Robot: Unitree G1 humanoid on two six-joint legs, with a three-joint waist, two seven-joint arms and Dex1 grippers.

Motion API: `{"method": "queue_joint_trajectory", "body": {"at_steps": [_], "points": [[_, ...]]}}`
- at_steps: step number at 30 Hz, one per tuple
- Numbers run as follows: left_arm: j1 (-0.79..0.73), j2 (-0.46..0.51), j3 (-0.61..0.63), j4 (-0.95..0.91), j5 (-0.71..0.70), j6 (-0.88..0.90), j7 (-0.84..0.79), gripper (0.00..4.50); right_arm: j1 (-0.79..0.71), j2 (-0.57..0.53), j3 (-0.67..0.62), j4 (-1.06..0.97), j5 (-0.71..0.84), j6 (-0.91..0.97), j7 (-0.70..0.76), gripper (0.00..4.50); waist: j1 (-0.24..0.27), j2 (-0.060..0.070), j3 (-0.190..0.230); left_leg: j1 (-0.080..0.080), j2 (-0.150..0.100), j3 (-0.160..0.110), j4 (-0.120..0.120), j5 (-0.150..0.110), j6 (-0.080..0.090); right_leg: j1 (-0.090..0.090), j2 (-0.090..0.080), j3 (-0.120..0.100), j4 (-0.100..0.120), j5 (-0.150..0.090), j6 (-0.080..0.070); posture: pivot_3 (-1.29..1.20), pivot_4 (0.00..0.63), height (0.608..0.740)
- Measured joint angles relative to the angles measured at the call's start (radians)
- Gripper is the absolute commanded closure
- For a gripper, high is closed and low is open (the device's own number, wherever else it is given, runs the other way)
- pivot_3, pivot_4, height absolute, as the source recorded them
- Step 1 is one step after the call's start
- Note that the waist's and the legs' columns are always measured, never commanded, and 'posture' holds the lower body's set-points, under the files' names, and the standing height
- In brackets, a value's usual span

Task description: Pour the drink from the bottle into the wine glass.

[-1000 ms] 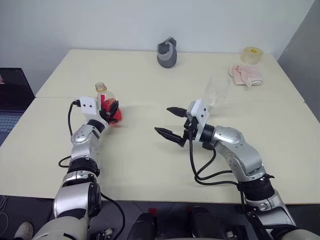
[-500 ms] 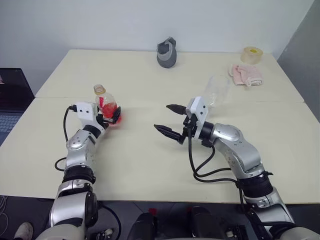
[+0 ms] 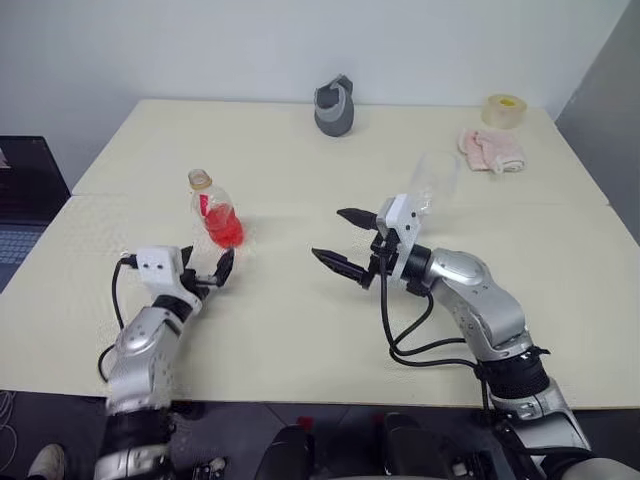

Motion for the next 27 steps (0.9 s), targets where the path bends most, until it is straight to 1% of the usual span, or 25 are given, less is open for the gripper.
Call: {"method": "queue_joint_trajectory", "body": {"at_steps": [3, 7, 10, 13, 17, 20, 27], "points": [[0.082, 0.018, -0.008, -0.207, -0.056, 0.109, 0.001, 0.02, 0.055, -0.031, -0.024, -0.057, -0.005, 0.065, -0.045, 0.00, 0.008, 0.000, 0.000, 0.001, 0.000, 0.000, 0.000, -0.001, 0.002, 0.002, 0.000, 0.000, -0.001, 0.000, 0.000, 0.00, 0.150, 0.740], [0.109, 0.057, -0.031, -0.423, -0.163, 0.242, -0.013, 0.02, 0.104, -0.033, -0.089, -0.099, -0.008, 0.141, -0.145, 0.00, 0.017, 0.000, 0.000, 0.001, 0.000, 0.001, 0.000, -0.002, 0.003, 0.002, 0.001, 0.000, -0.001, 0.000, 0.000, 0.00, 0.150, 0.740], [0.108, 0.093, -0.076, -0.553, -0.281, 0.351, -0.037, 0.02, 0.114, 0.016, -0.147, -0.079, -0.023, 0.163, -0.252, 0.00, 0.016, 0.000, 0.000, 0.002, 0.000, 0.002, 0.000, -0.002, 0.003, 0.002, 0.002, 0.001, 0.000, 0.000, 0.000, 0.00, 0.150, 0.740], [0.107, 0.137, -0.110, -0.647, -0.391, 0.437, -0.058, 0.02, 0.110, 0.058, -0.181, -0.015, -0.070, 0.170, -0.368, 0.00, 0.015, 0.000, 0.000, 0.002, 0.000, 0.003, -0.001, -0.002, 0.003, 0.002, 0.003, 0.001, 0.000, 0.000, 0.000, 0.00, 0.150, 0.740], [0.092, 0.181, -0.110, -0.677, -0.470, 0.489, -0.067, 0.02, 0.108, 0.089, -0.206, 0.044, -0.107, 0.171, -0.453, 0.00, 0.015, 0.001, 0.000, 0.002, 0.000, 0.003, -0.001, -0.001, 0.002, 0.002, 0.003, 0.001, 0.000, 0.000, 0.000, 0.00, 0.150, 0.740], [0.080, 0.227, -0.107, -0.677, -0.503, 0.504, -0.091, 0.02, 0.100, 0.108, -0.212, 0.075, -0.127, 0.170, -0.491, 0.00, 0.014, 0.001, 0.000, 0.003, 0.000, 0.003, -0.001, -0.001, 0.002, 0.002, 0.004, 0.001, 0.000, 0.000, 0.000, 0.00, 0.150, 0.740], [0.033, 0.270, -0.092, -0.631, -0.506, 0.498, -0.136, 0.02, 0.081, 0.135, -0.213, 0.138, -0.162, 0.128, -0.536, 0.00, 0.012, 0.001, 0.001, 0.003, 0.000, 0.004, -0.001, -0.001, 0.002, 0.003, 0.004, 0.001, 0.000, 0.000, 0.000, 0.00, 0.150, 0.740]]}}
